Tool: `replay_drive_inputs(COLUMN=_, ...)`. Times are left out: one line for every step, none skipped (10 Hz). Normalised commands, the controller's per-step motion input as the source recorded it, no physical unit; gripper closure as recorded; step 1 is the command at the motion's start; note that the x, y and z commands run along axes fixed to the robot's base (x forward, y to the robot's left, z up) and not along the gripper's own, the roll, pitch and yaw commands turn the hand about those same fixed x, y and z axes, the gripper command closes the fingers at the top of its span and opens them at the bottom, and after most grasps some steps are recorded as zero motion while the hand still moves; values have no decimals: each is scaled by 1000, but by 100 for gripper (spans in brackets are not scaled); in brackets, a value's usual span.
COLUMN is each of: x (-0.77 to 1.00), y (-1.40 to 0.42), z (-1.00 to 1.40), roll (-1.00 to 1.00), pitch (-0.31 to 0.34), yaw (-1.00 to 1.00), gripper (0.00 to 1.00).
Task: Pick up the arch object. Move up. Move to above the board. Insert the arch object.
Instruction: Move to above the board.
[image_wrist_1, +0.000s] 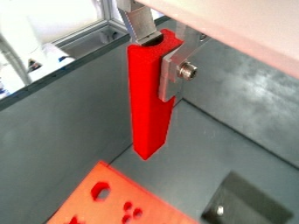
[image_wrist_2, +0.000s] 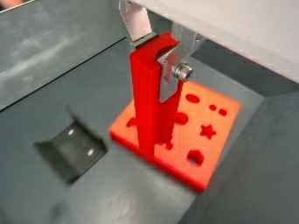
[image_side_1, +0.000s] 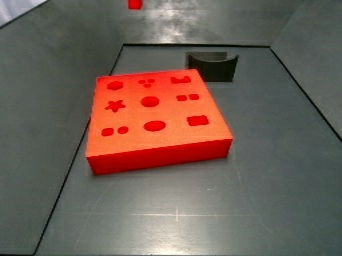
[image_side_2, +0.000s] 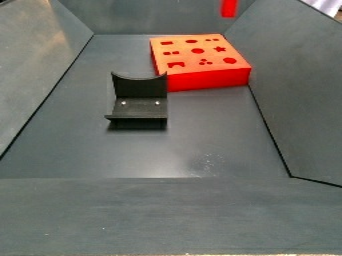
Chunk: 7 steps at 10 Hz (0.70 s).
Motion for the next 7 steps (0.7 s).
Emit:
replay_drive_inputs(x=374, y=-1000, z=24, roll=-9, pitch=116, yaw=13, gripper=100)
replay_drive_inputs(x=380, y=-1000, z=26, roll=-12, pitch=119, yaw=8, gripper=100)
replay_drive_inputs(x=390, y=-1000, z=29, roll=7, pitch=124, yaw=12, gripper=100)
replay_drive_inputs(x=409, y=-1000, z=36, roll=0, pitch=129, yaw=9, gripper=100)
replay_drive_inputs(x=419, y=-1000, z=37, roll=11, pitch=136, yaw=12, gripper=100)
replay_drive_inputs(x=448, y=-1000, z=41, roll=30, pitch=143, yaw=13, gripper=100)
replay_drive_inputs(x=455, y=-910, z=41, roll=58, pitch=153, yaw=11, gripper=100)
